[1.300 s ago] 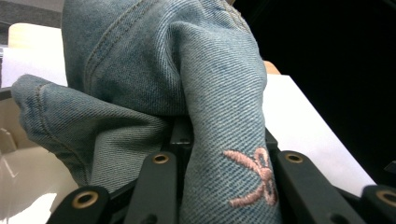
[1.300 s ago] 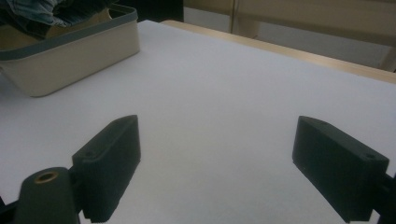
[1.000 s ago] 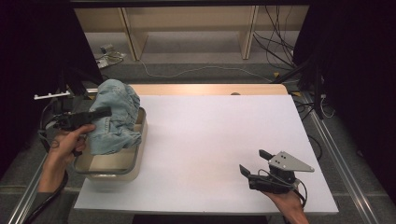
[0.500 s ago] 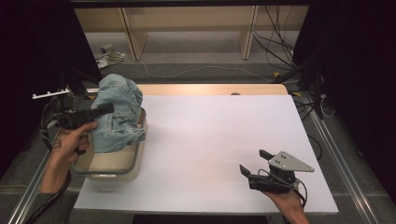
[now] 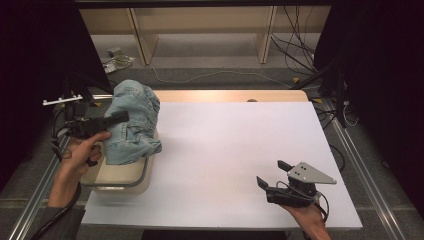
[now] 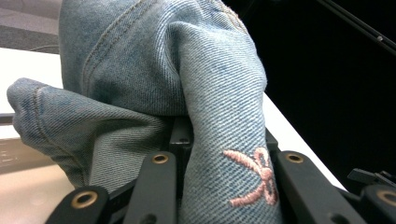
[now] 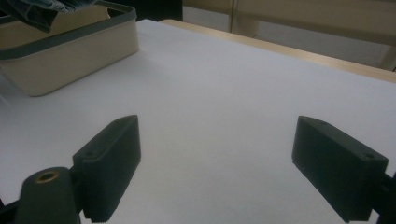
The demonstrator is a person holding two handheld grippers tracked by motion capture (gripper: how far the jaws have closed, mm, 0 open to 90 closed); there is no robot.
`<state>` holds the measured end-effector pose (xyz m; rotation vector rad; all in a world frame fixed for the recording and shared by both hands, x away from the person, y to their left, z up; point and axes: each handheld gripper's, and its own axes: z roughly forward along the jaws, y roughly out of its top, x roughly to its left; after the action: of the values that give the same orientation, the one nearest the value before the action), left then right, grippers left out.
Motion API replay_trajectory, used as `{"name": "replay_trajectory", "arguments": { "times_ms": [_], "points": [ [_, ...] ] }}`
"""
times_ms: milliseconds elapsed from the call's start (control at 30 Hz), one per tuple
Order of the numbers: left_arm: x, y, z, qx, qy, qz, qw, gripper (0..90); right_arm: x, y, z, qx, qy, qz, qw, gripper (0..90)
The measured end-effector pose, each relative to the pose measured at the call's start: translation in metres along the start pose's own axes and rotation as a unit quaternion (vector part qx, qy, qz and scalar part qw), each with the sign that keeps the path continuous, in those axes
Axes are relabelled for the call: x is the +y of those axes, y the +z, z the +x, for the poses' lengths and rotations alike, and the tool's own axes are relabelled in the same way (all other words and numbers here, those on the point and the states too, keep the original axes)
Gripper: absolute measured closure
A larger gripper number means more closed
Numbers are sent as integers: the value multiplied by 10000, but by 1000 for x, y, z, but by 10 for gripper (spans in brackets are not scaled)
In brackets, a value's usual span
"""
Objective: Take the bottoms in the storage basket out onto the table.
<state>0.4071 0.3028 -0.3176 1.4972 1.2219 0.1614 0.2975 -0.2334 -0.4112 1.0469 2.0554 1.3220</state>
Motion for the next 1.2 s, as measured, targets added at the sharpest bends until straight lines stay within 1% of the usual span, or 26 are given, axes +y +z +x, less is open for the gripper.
{"name": "replay_trajectory", "arguments": {
  "times_ms": [133,233,433,533,600,633,667,700,800,833,933,1000,1033,1100,1200],
  "points": [
    [-1,2,-1,-54,-27,23,10000,697,0,0,0,-6,1,-1,10000,166],
    [-2,4,-1,-103,-81,-33,9999,697,0,-1,0,-9,1,2,10000,165],
    [-3,7,-1,-91,-135,-79,9998,697,0,0,0,4,-14,10,10000,165],
    [-3,7,-1,-123,-115,-82,9998,697,0,0,0,7,-9,4,10000,166],
    [-3,8,-4,-192,-142,-115,9996,697,0,0,0,5,-8,6,10000,165],
    [-3,8,-4,-192,-142,-115,9996,697,0,0,0,5,-8,6,10000,165],
    [-3,9,-6,-253,-148,-107,9995,697,0,0,0,4,-11,7,10000,166],
    [-3,9,-6,-253,-148,-107,9995,697,0,0,0,4,-11,7,10000,166],
    [-3,11,-10,-400,-148,-70,9991,697,0,0,0,0,-13,8,10000,167],
    [-4,12,-13,-482,-151,-46,9987,697,0,0,0,-3,-13,9,10000,167],
    [-4,14,-16,-516,-154,-39,9985,697,0,0,0,-5,-12,10,10000,167],
    [-5,17,-21,-536,-108,-2,9985,696,0,0,0,-1,-16,10,10000,168],
    [-5,17,-21,-536,-108,-2,9985,697,0,0,0,-3,-20,13,10000,167],
    [-6,20,-26,-587,-82,16,9982,696,0,0,0,-1,-19,14,10000,168],
    [-7,22,-28,-620,-67,43,9980,696,0,0,0,-7,-23,16,10000,168]
  ]
}}
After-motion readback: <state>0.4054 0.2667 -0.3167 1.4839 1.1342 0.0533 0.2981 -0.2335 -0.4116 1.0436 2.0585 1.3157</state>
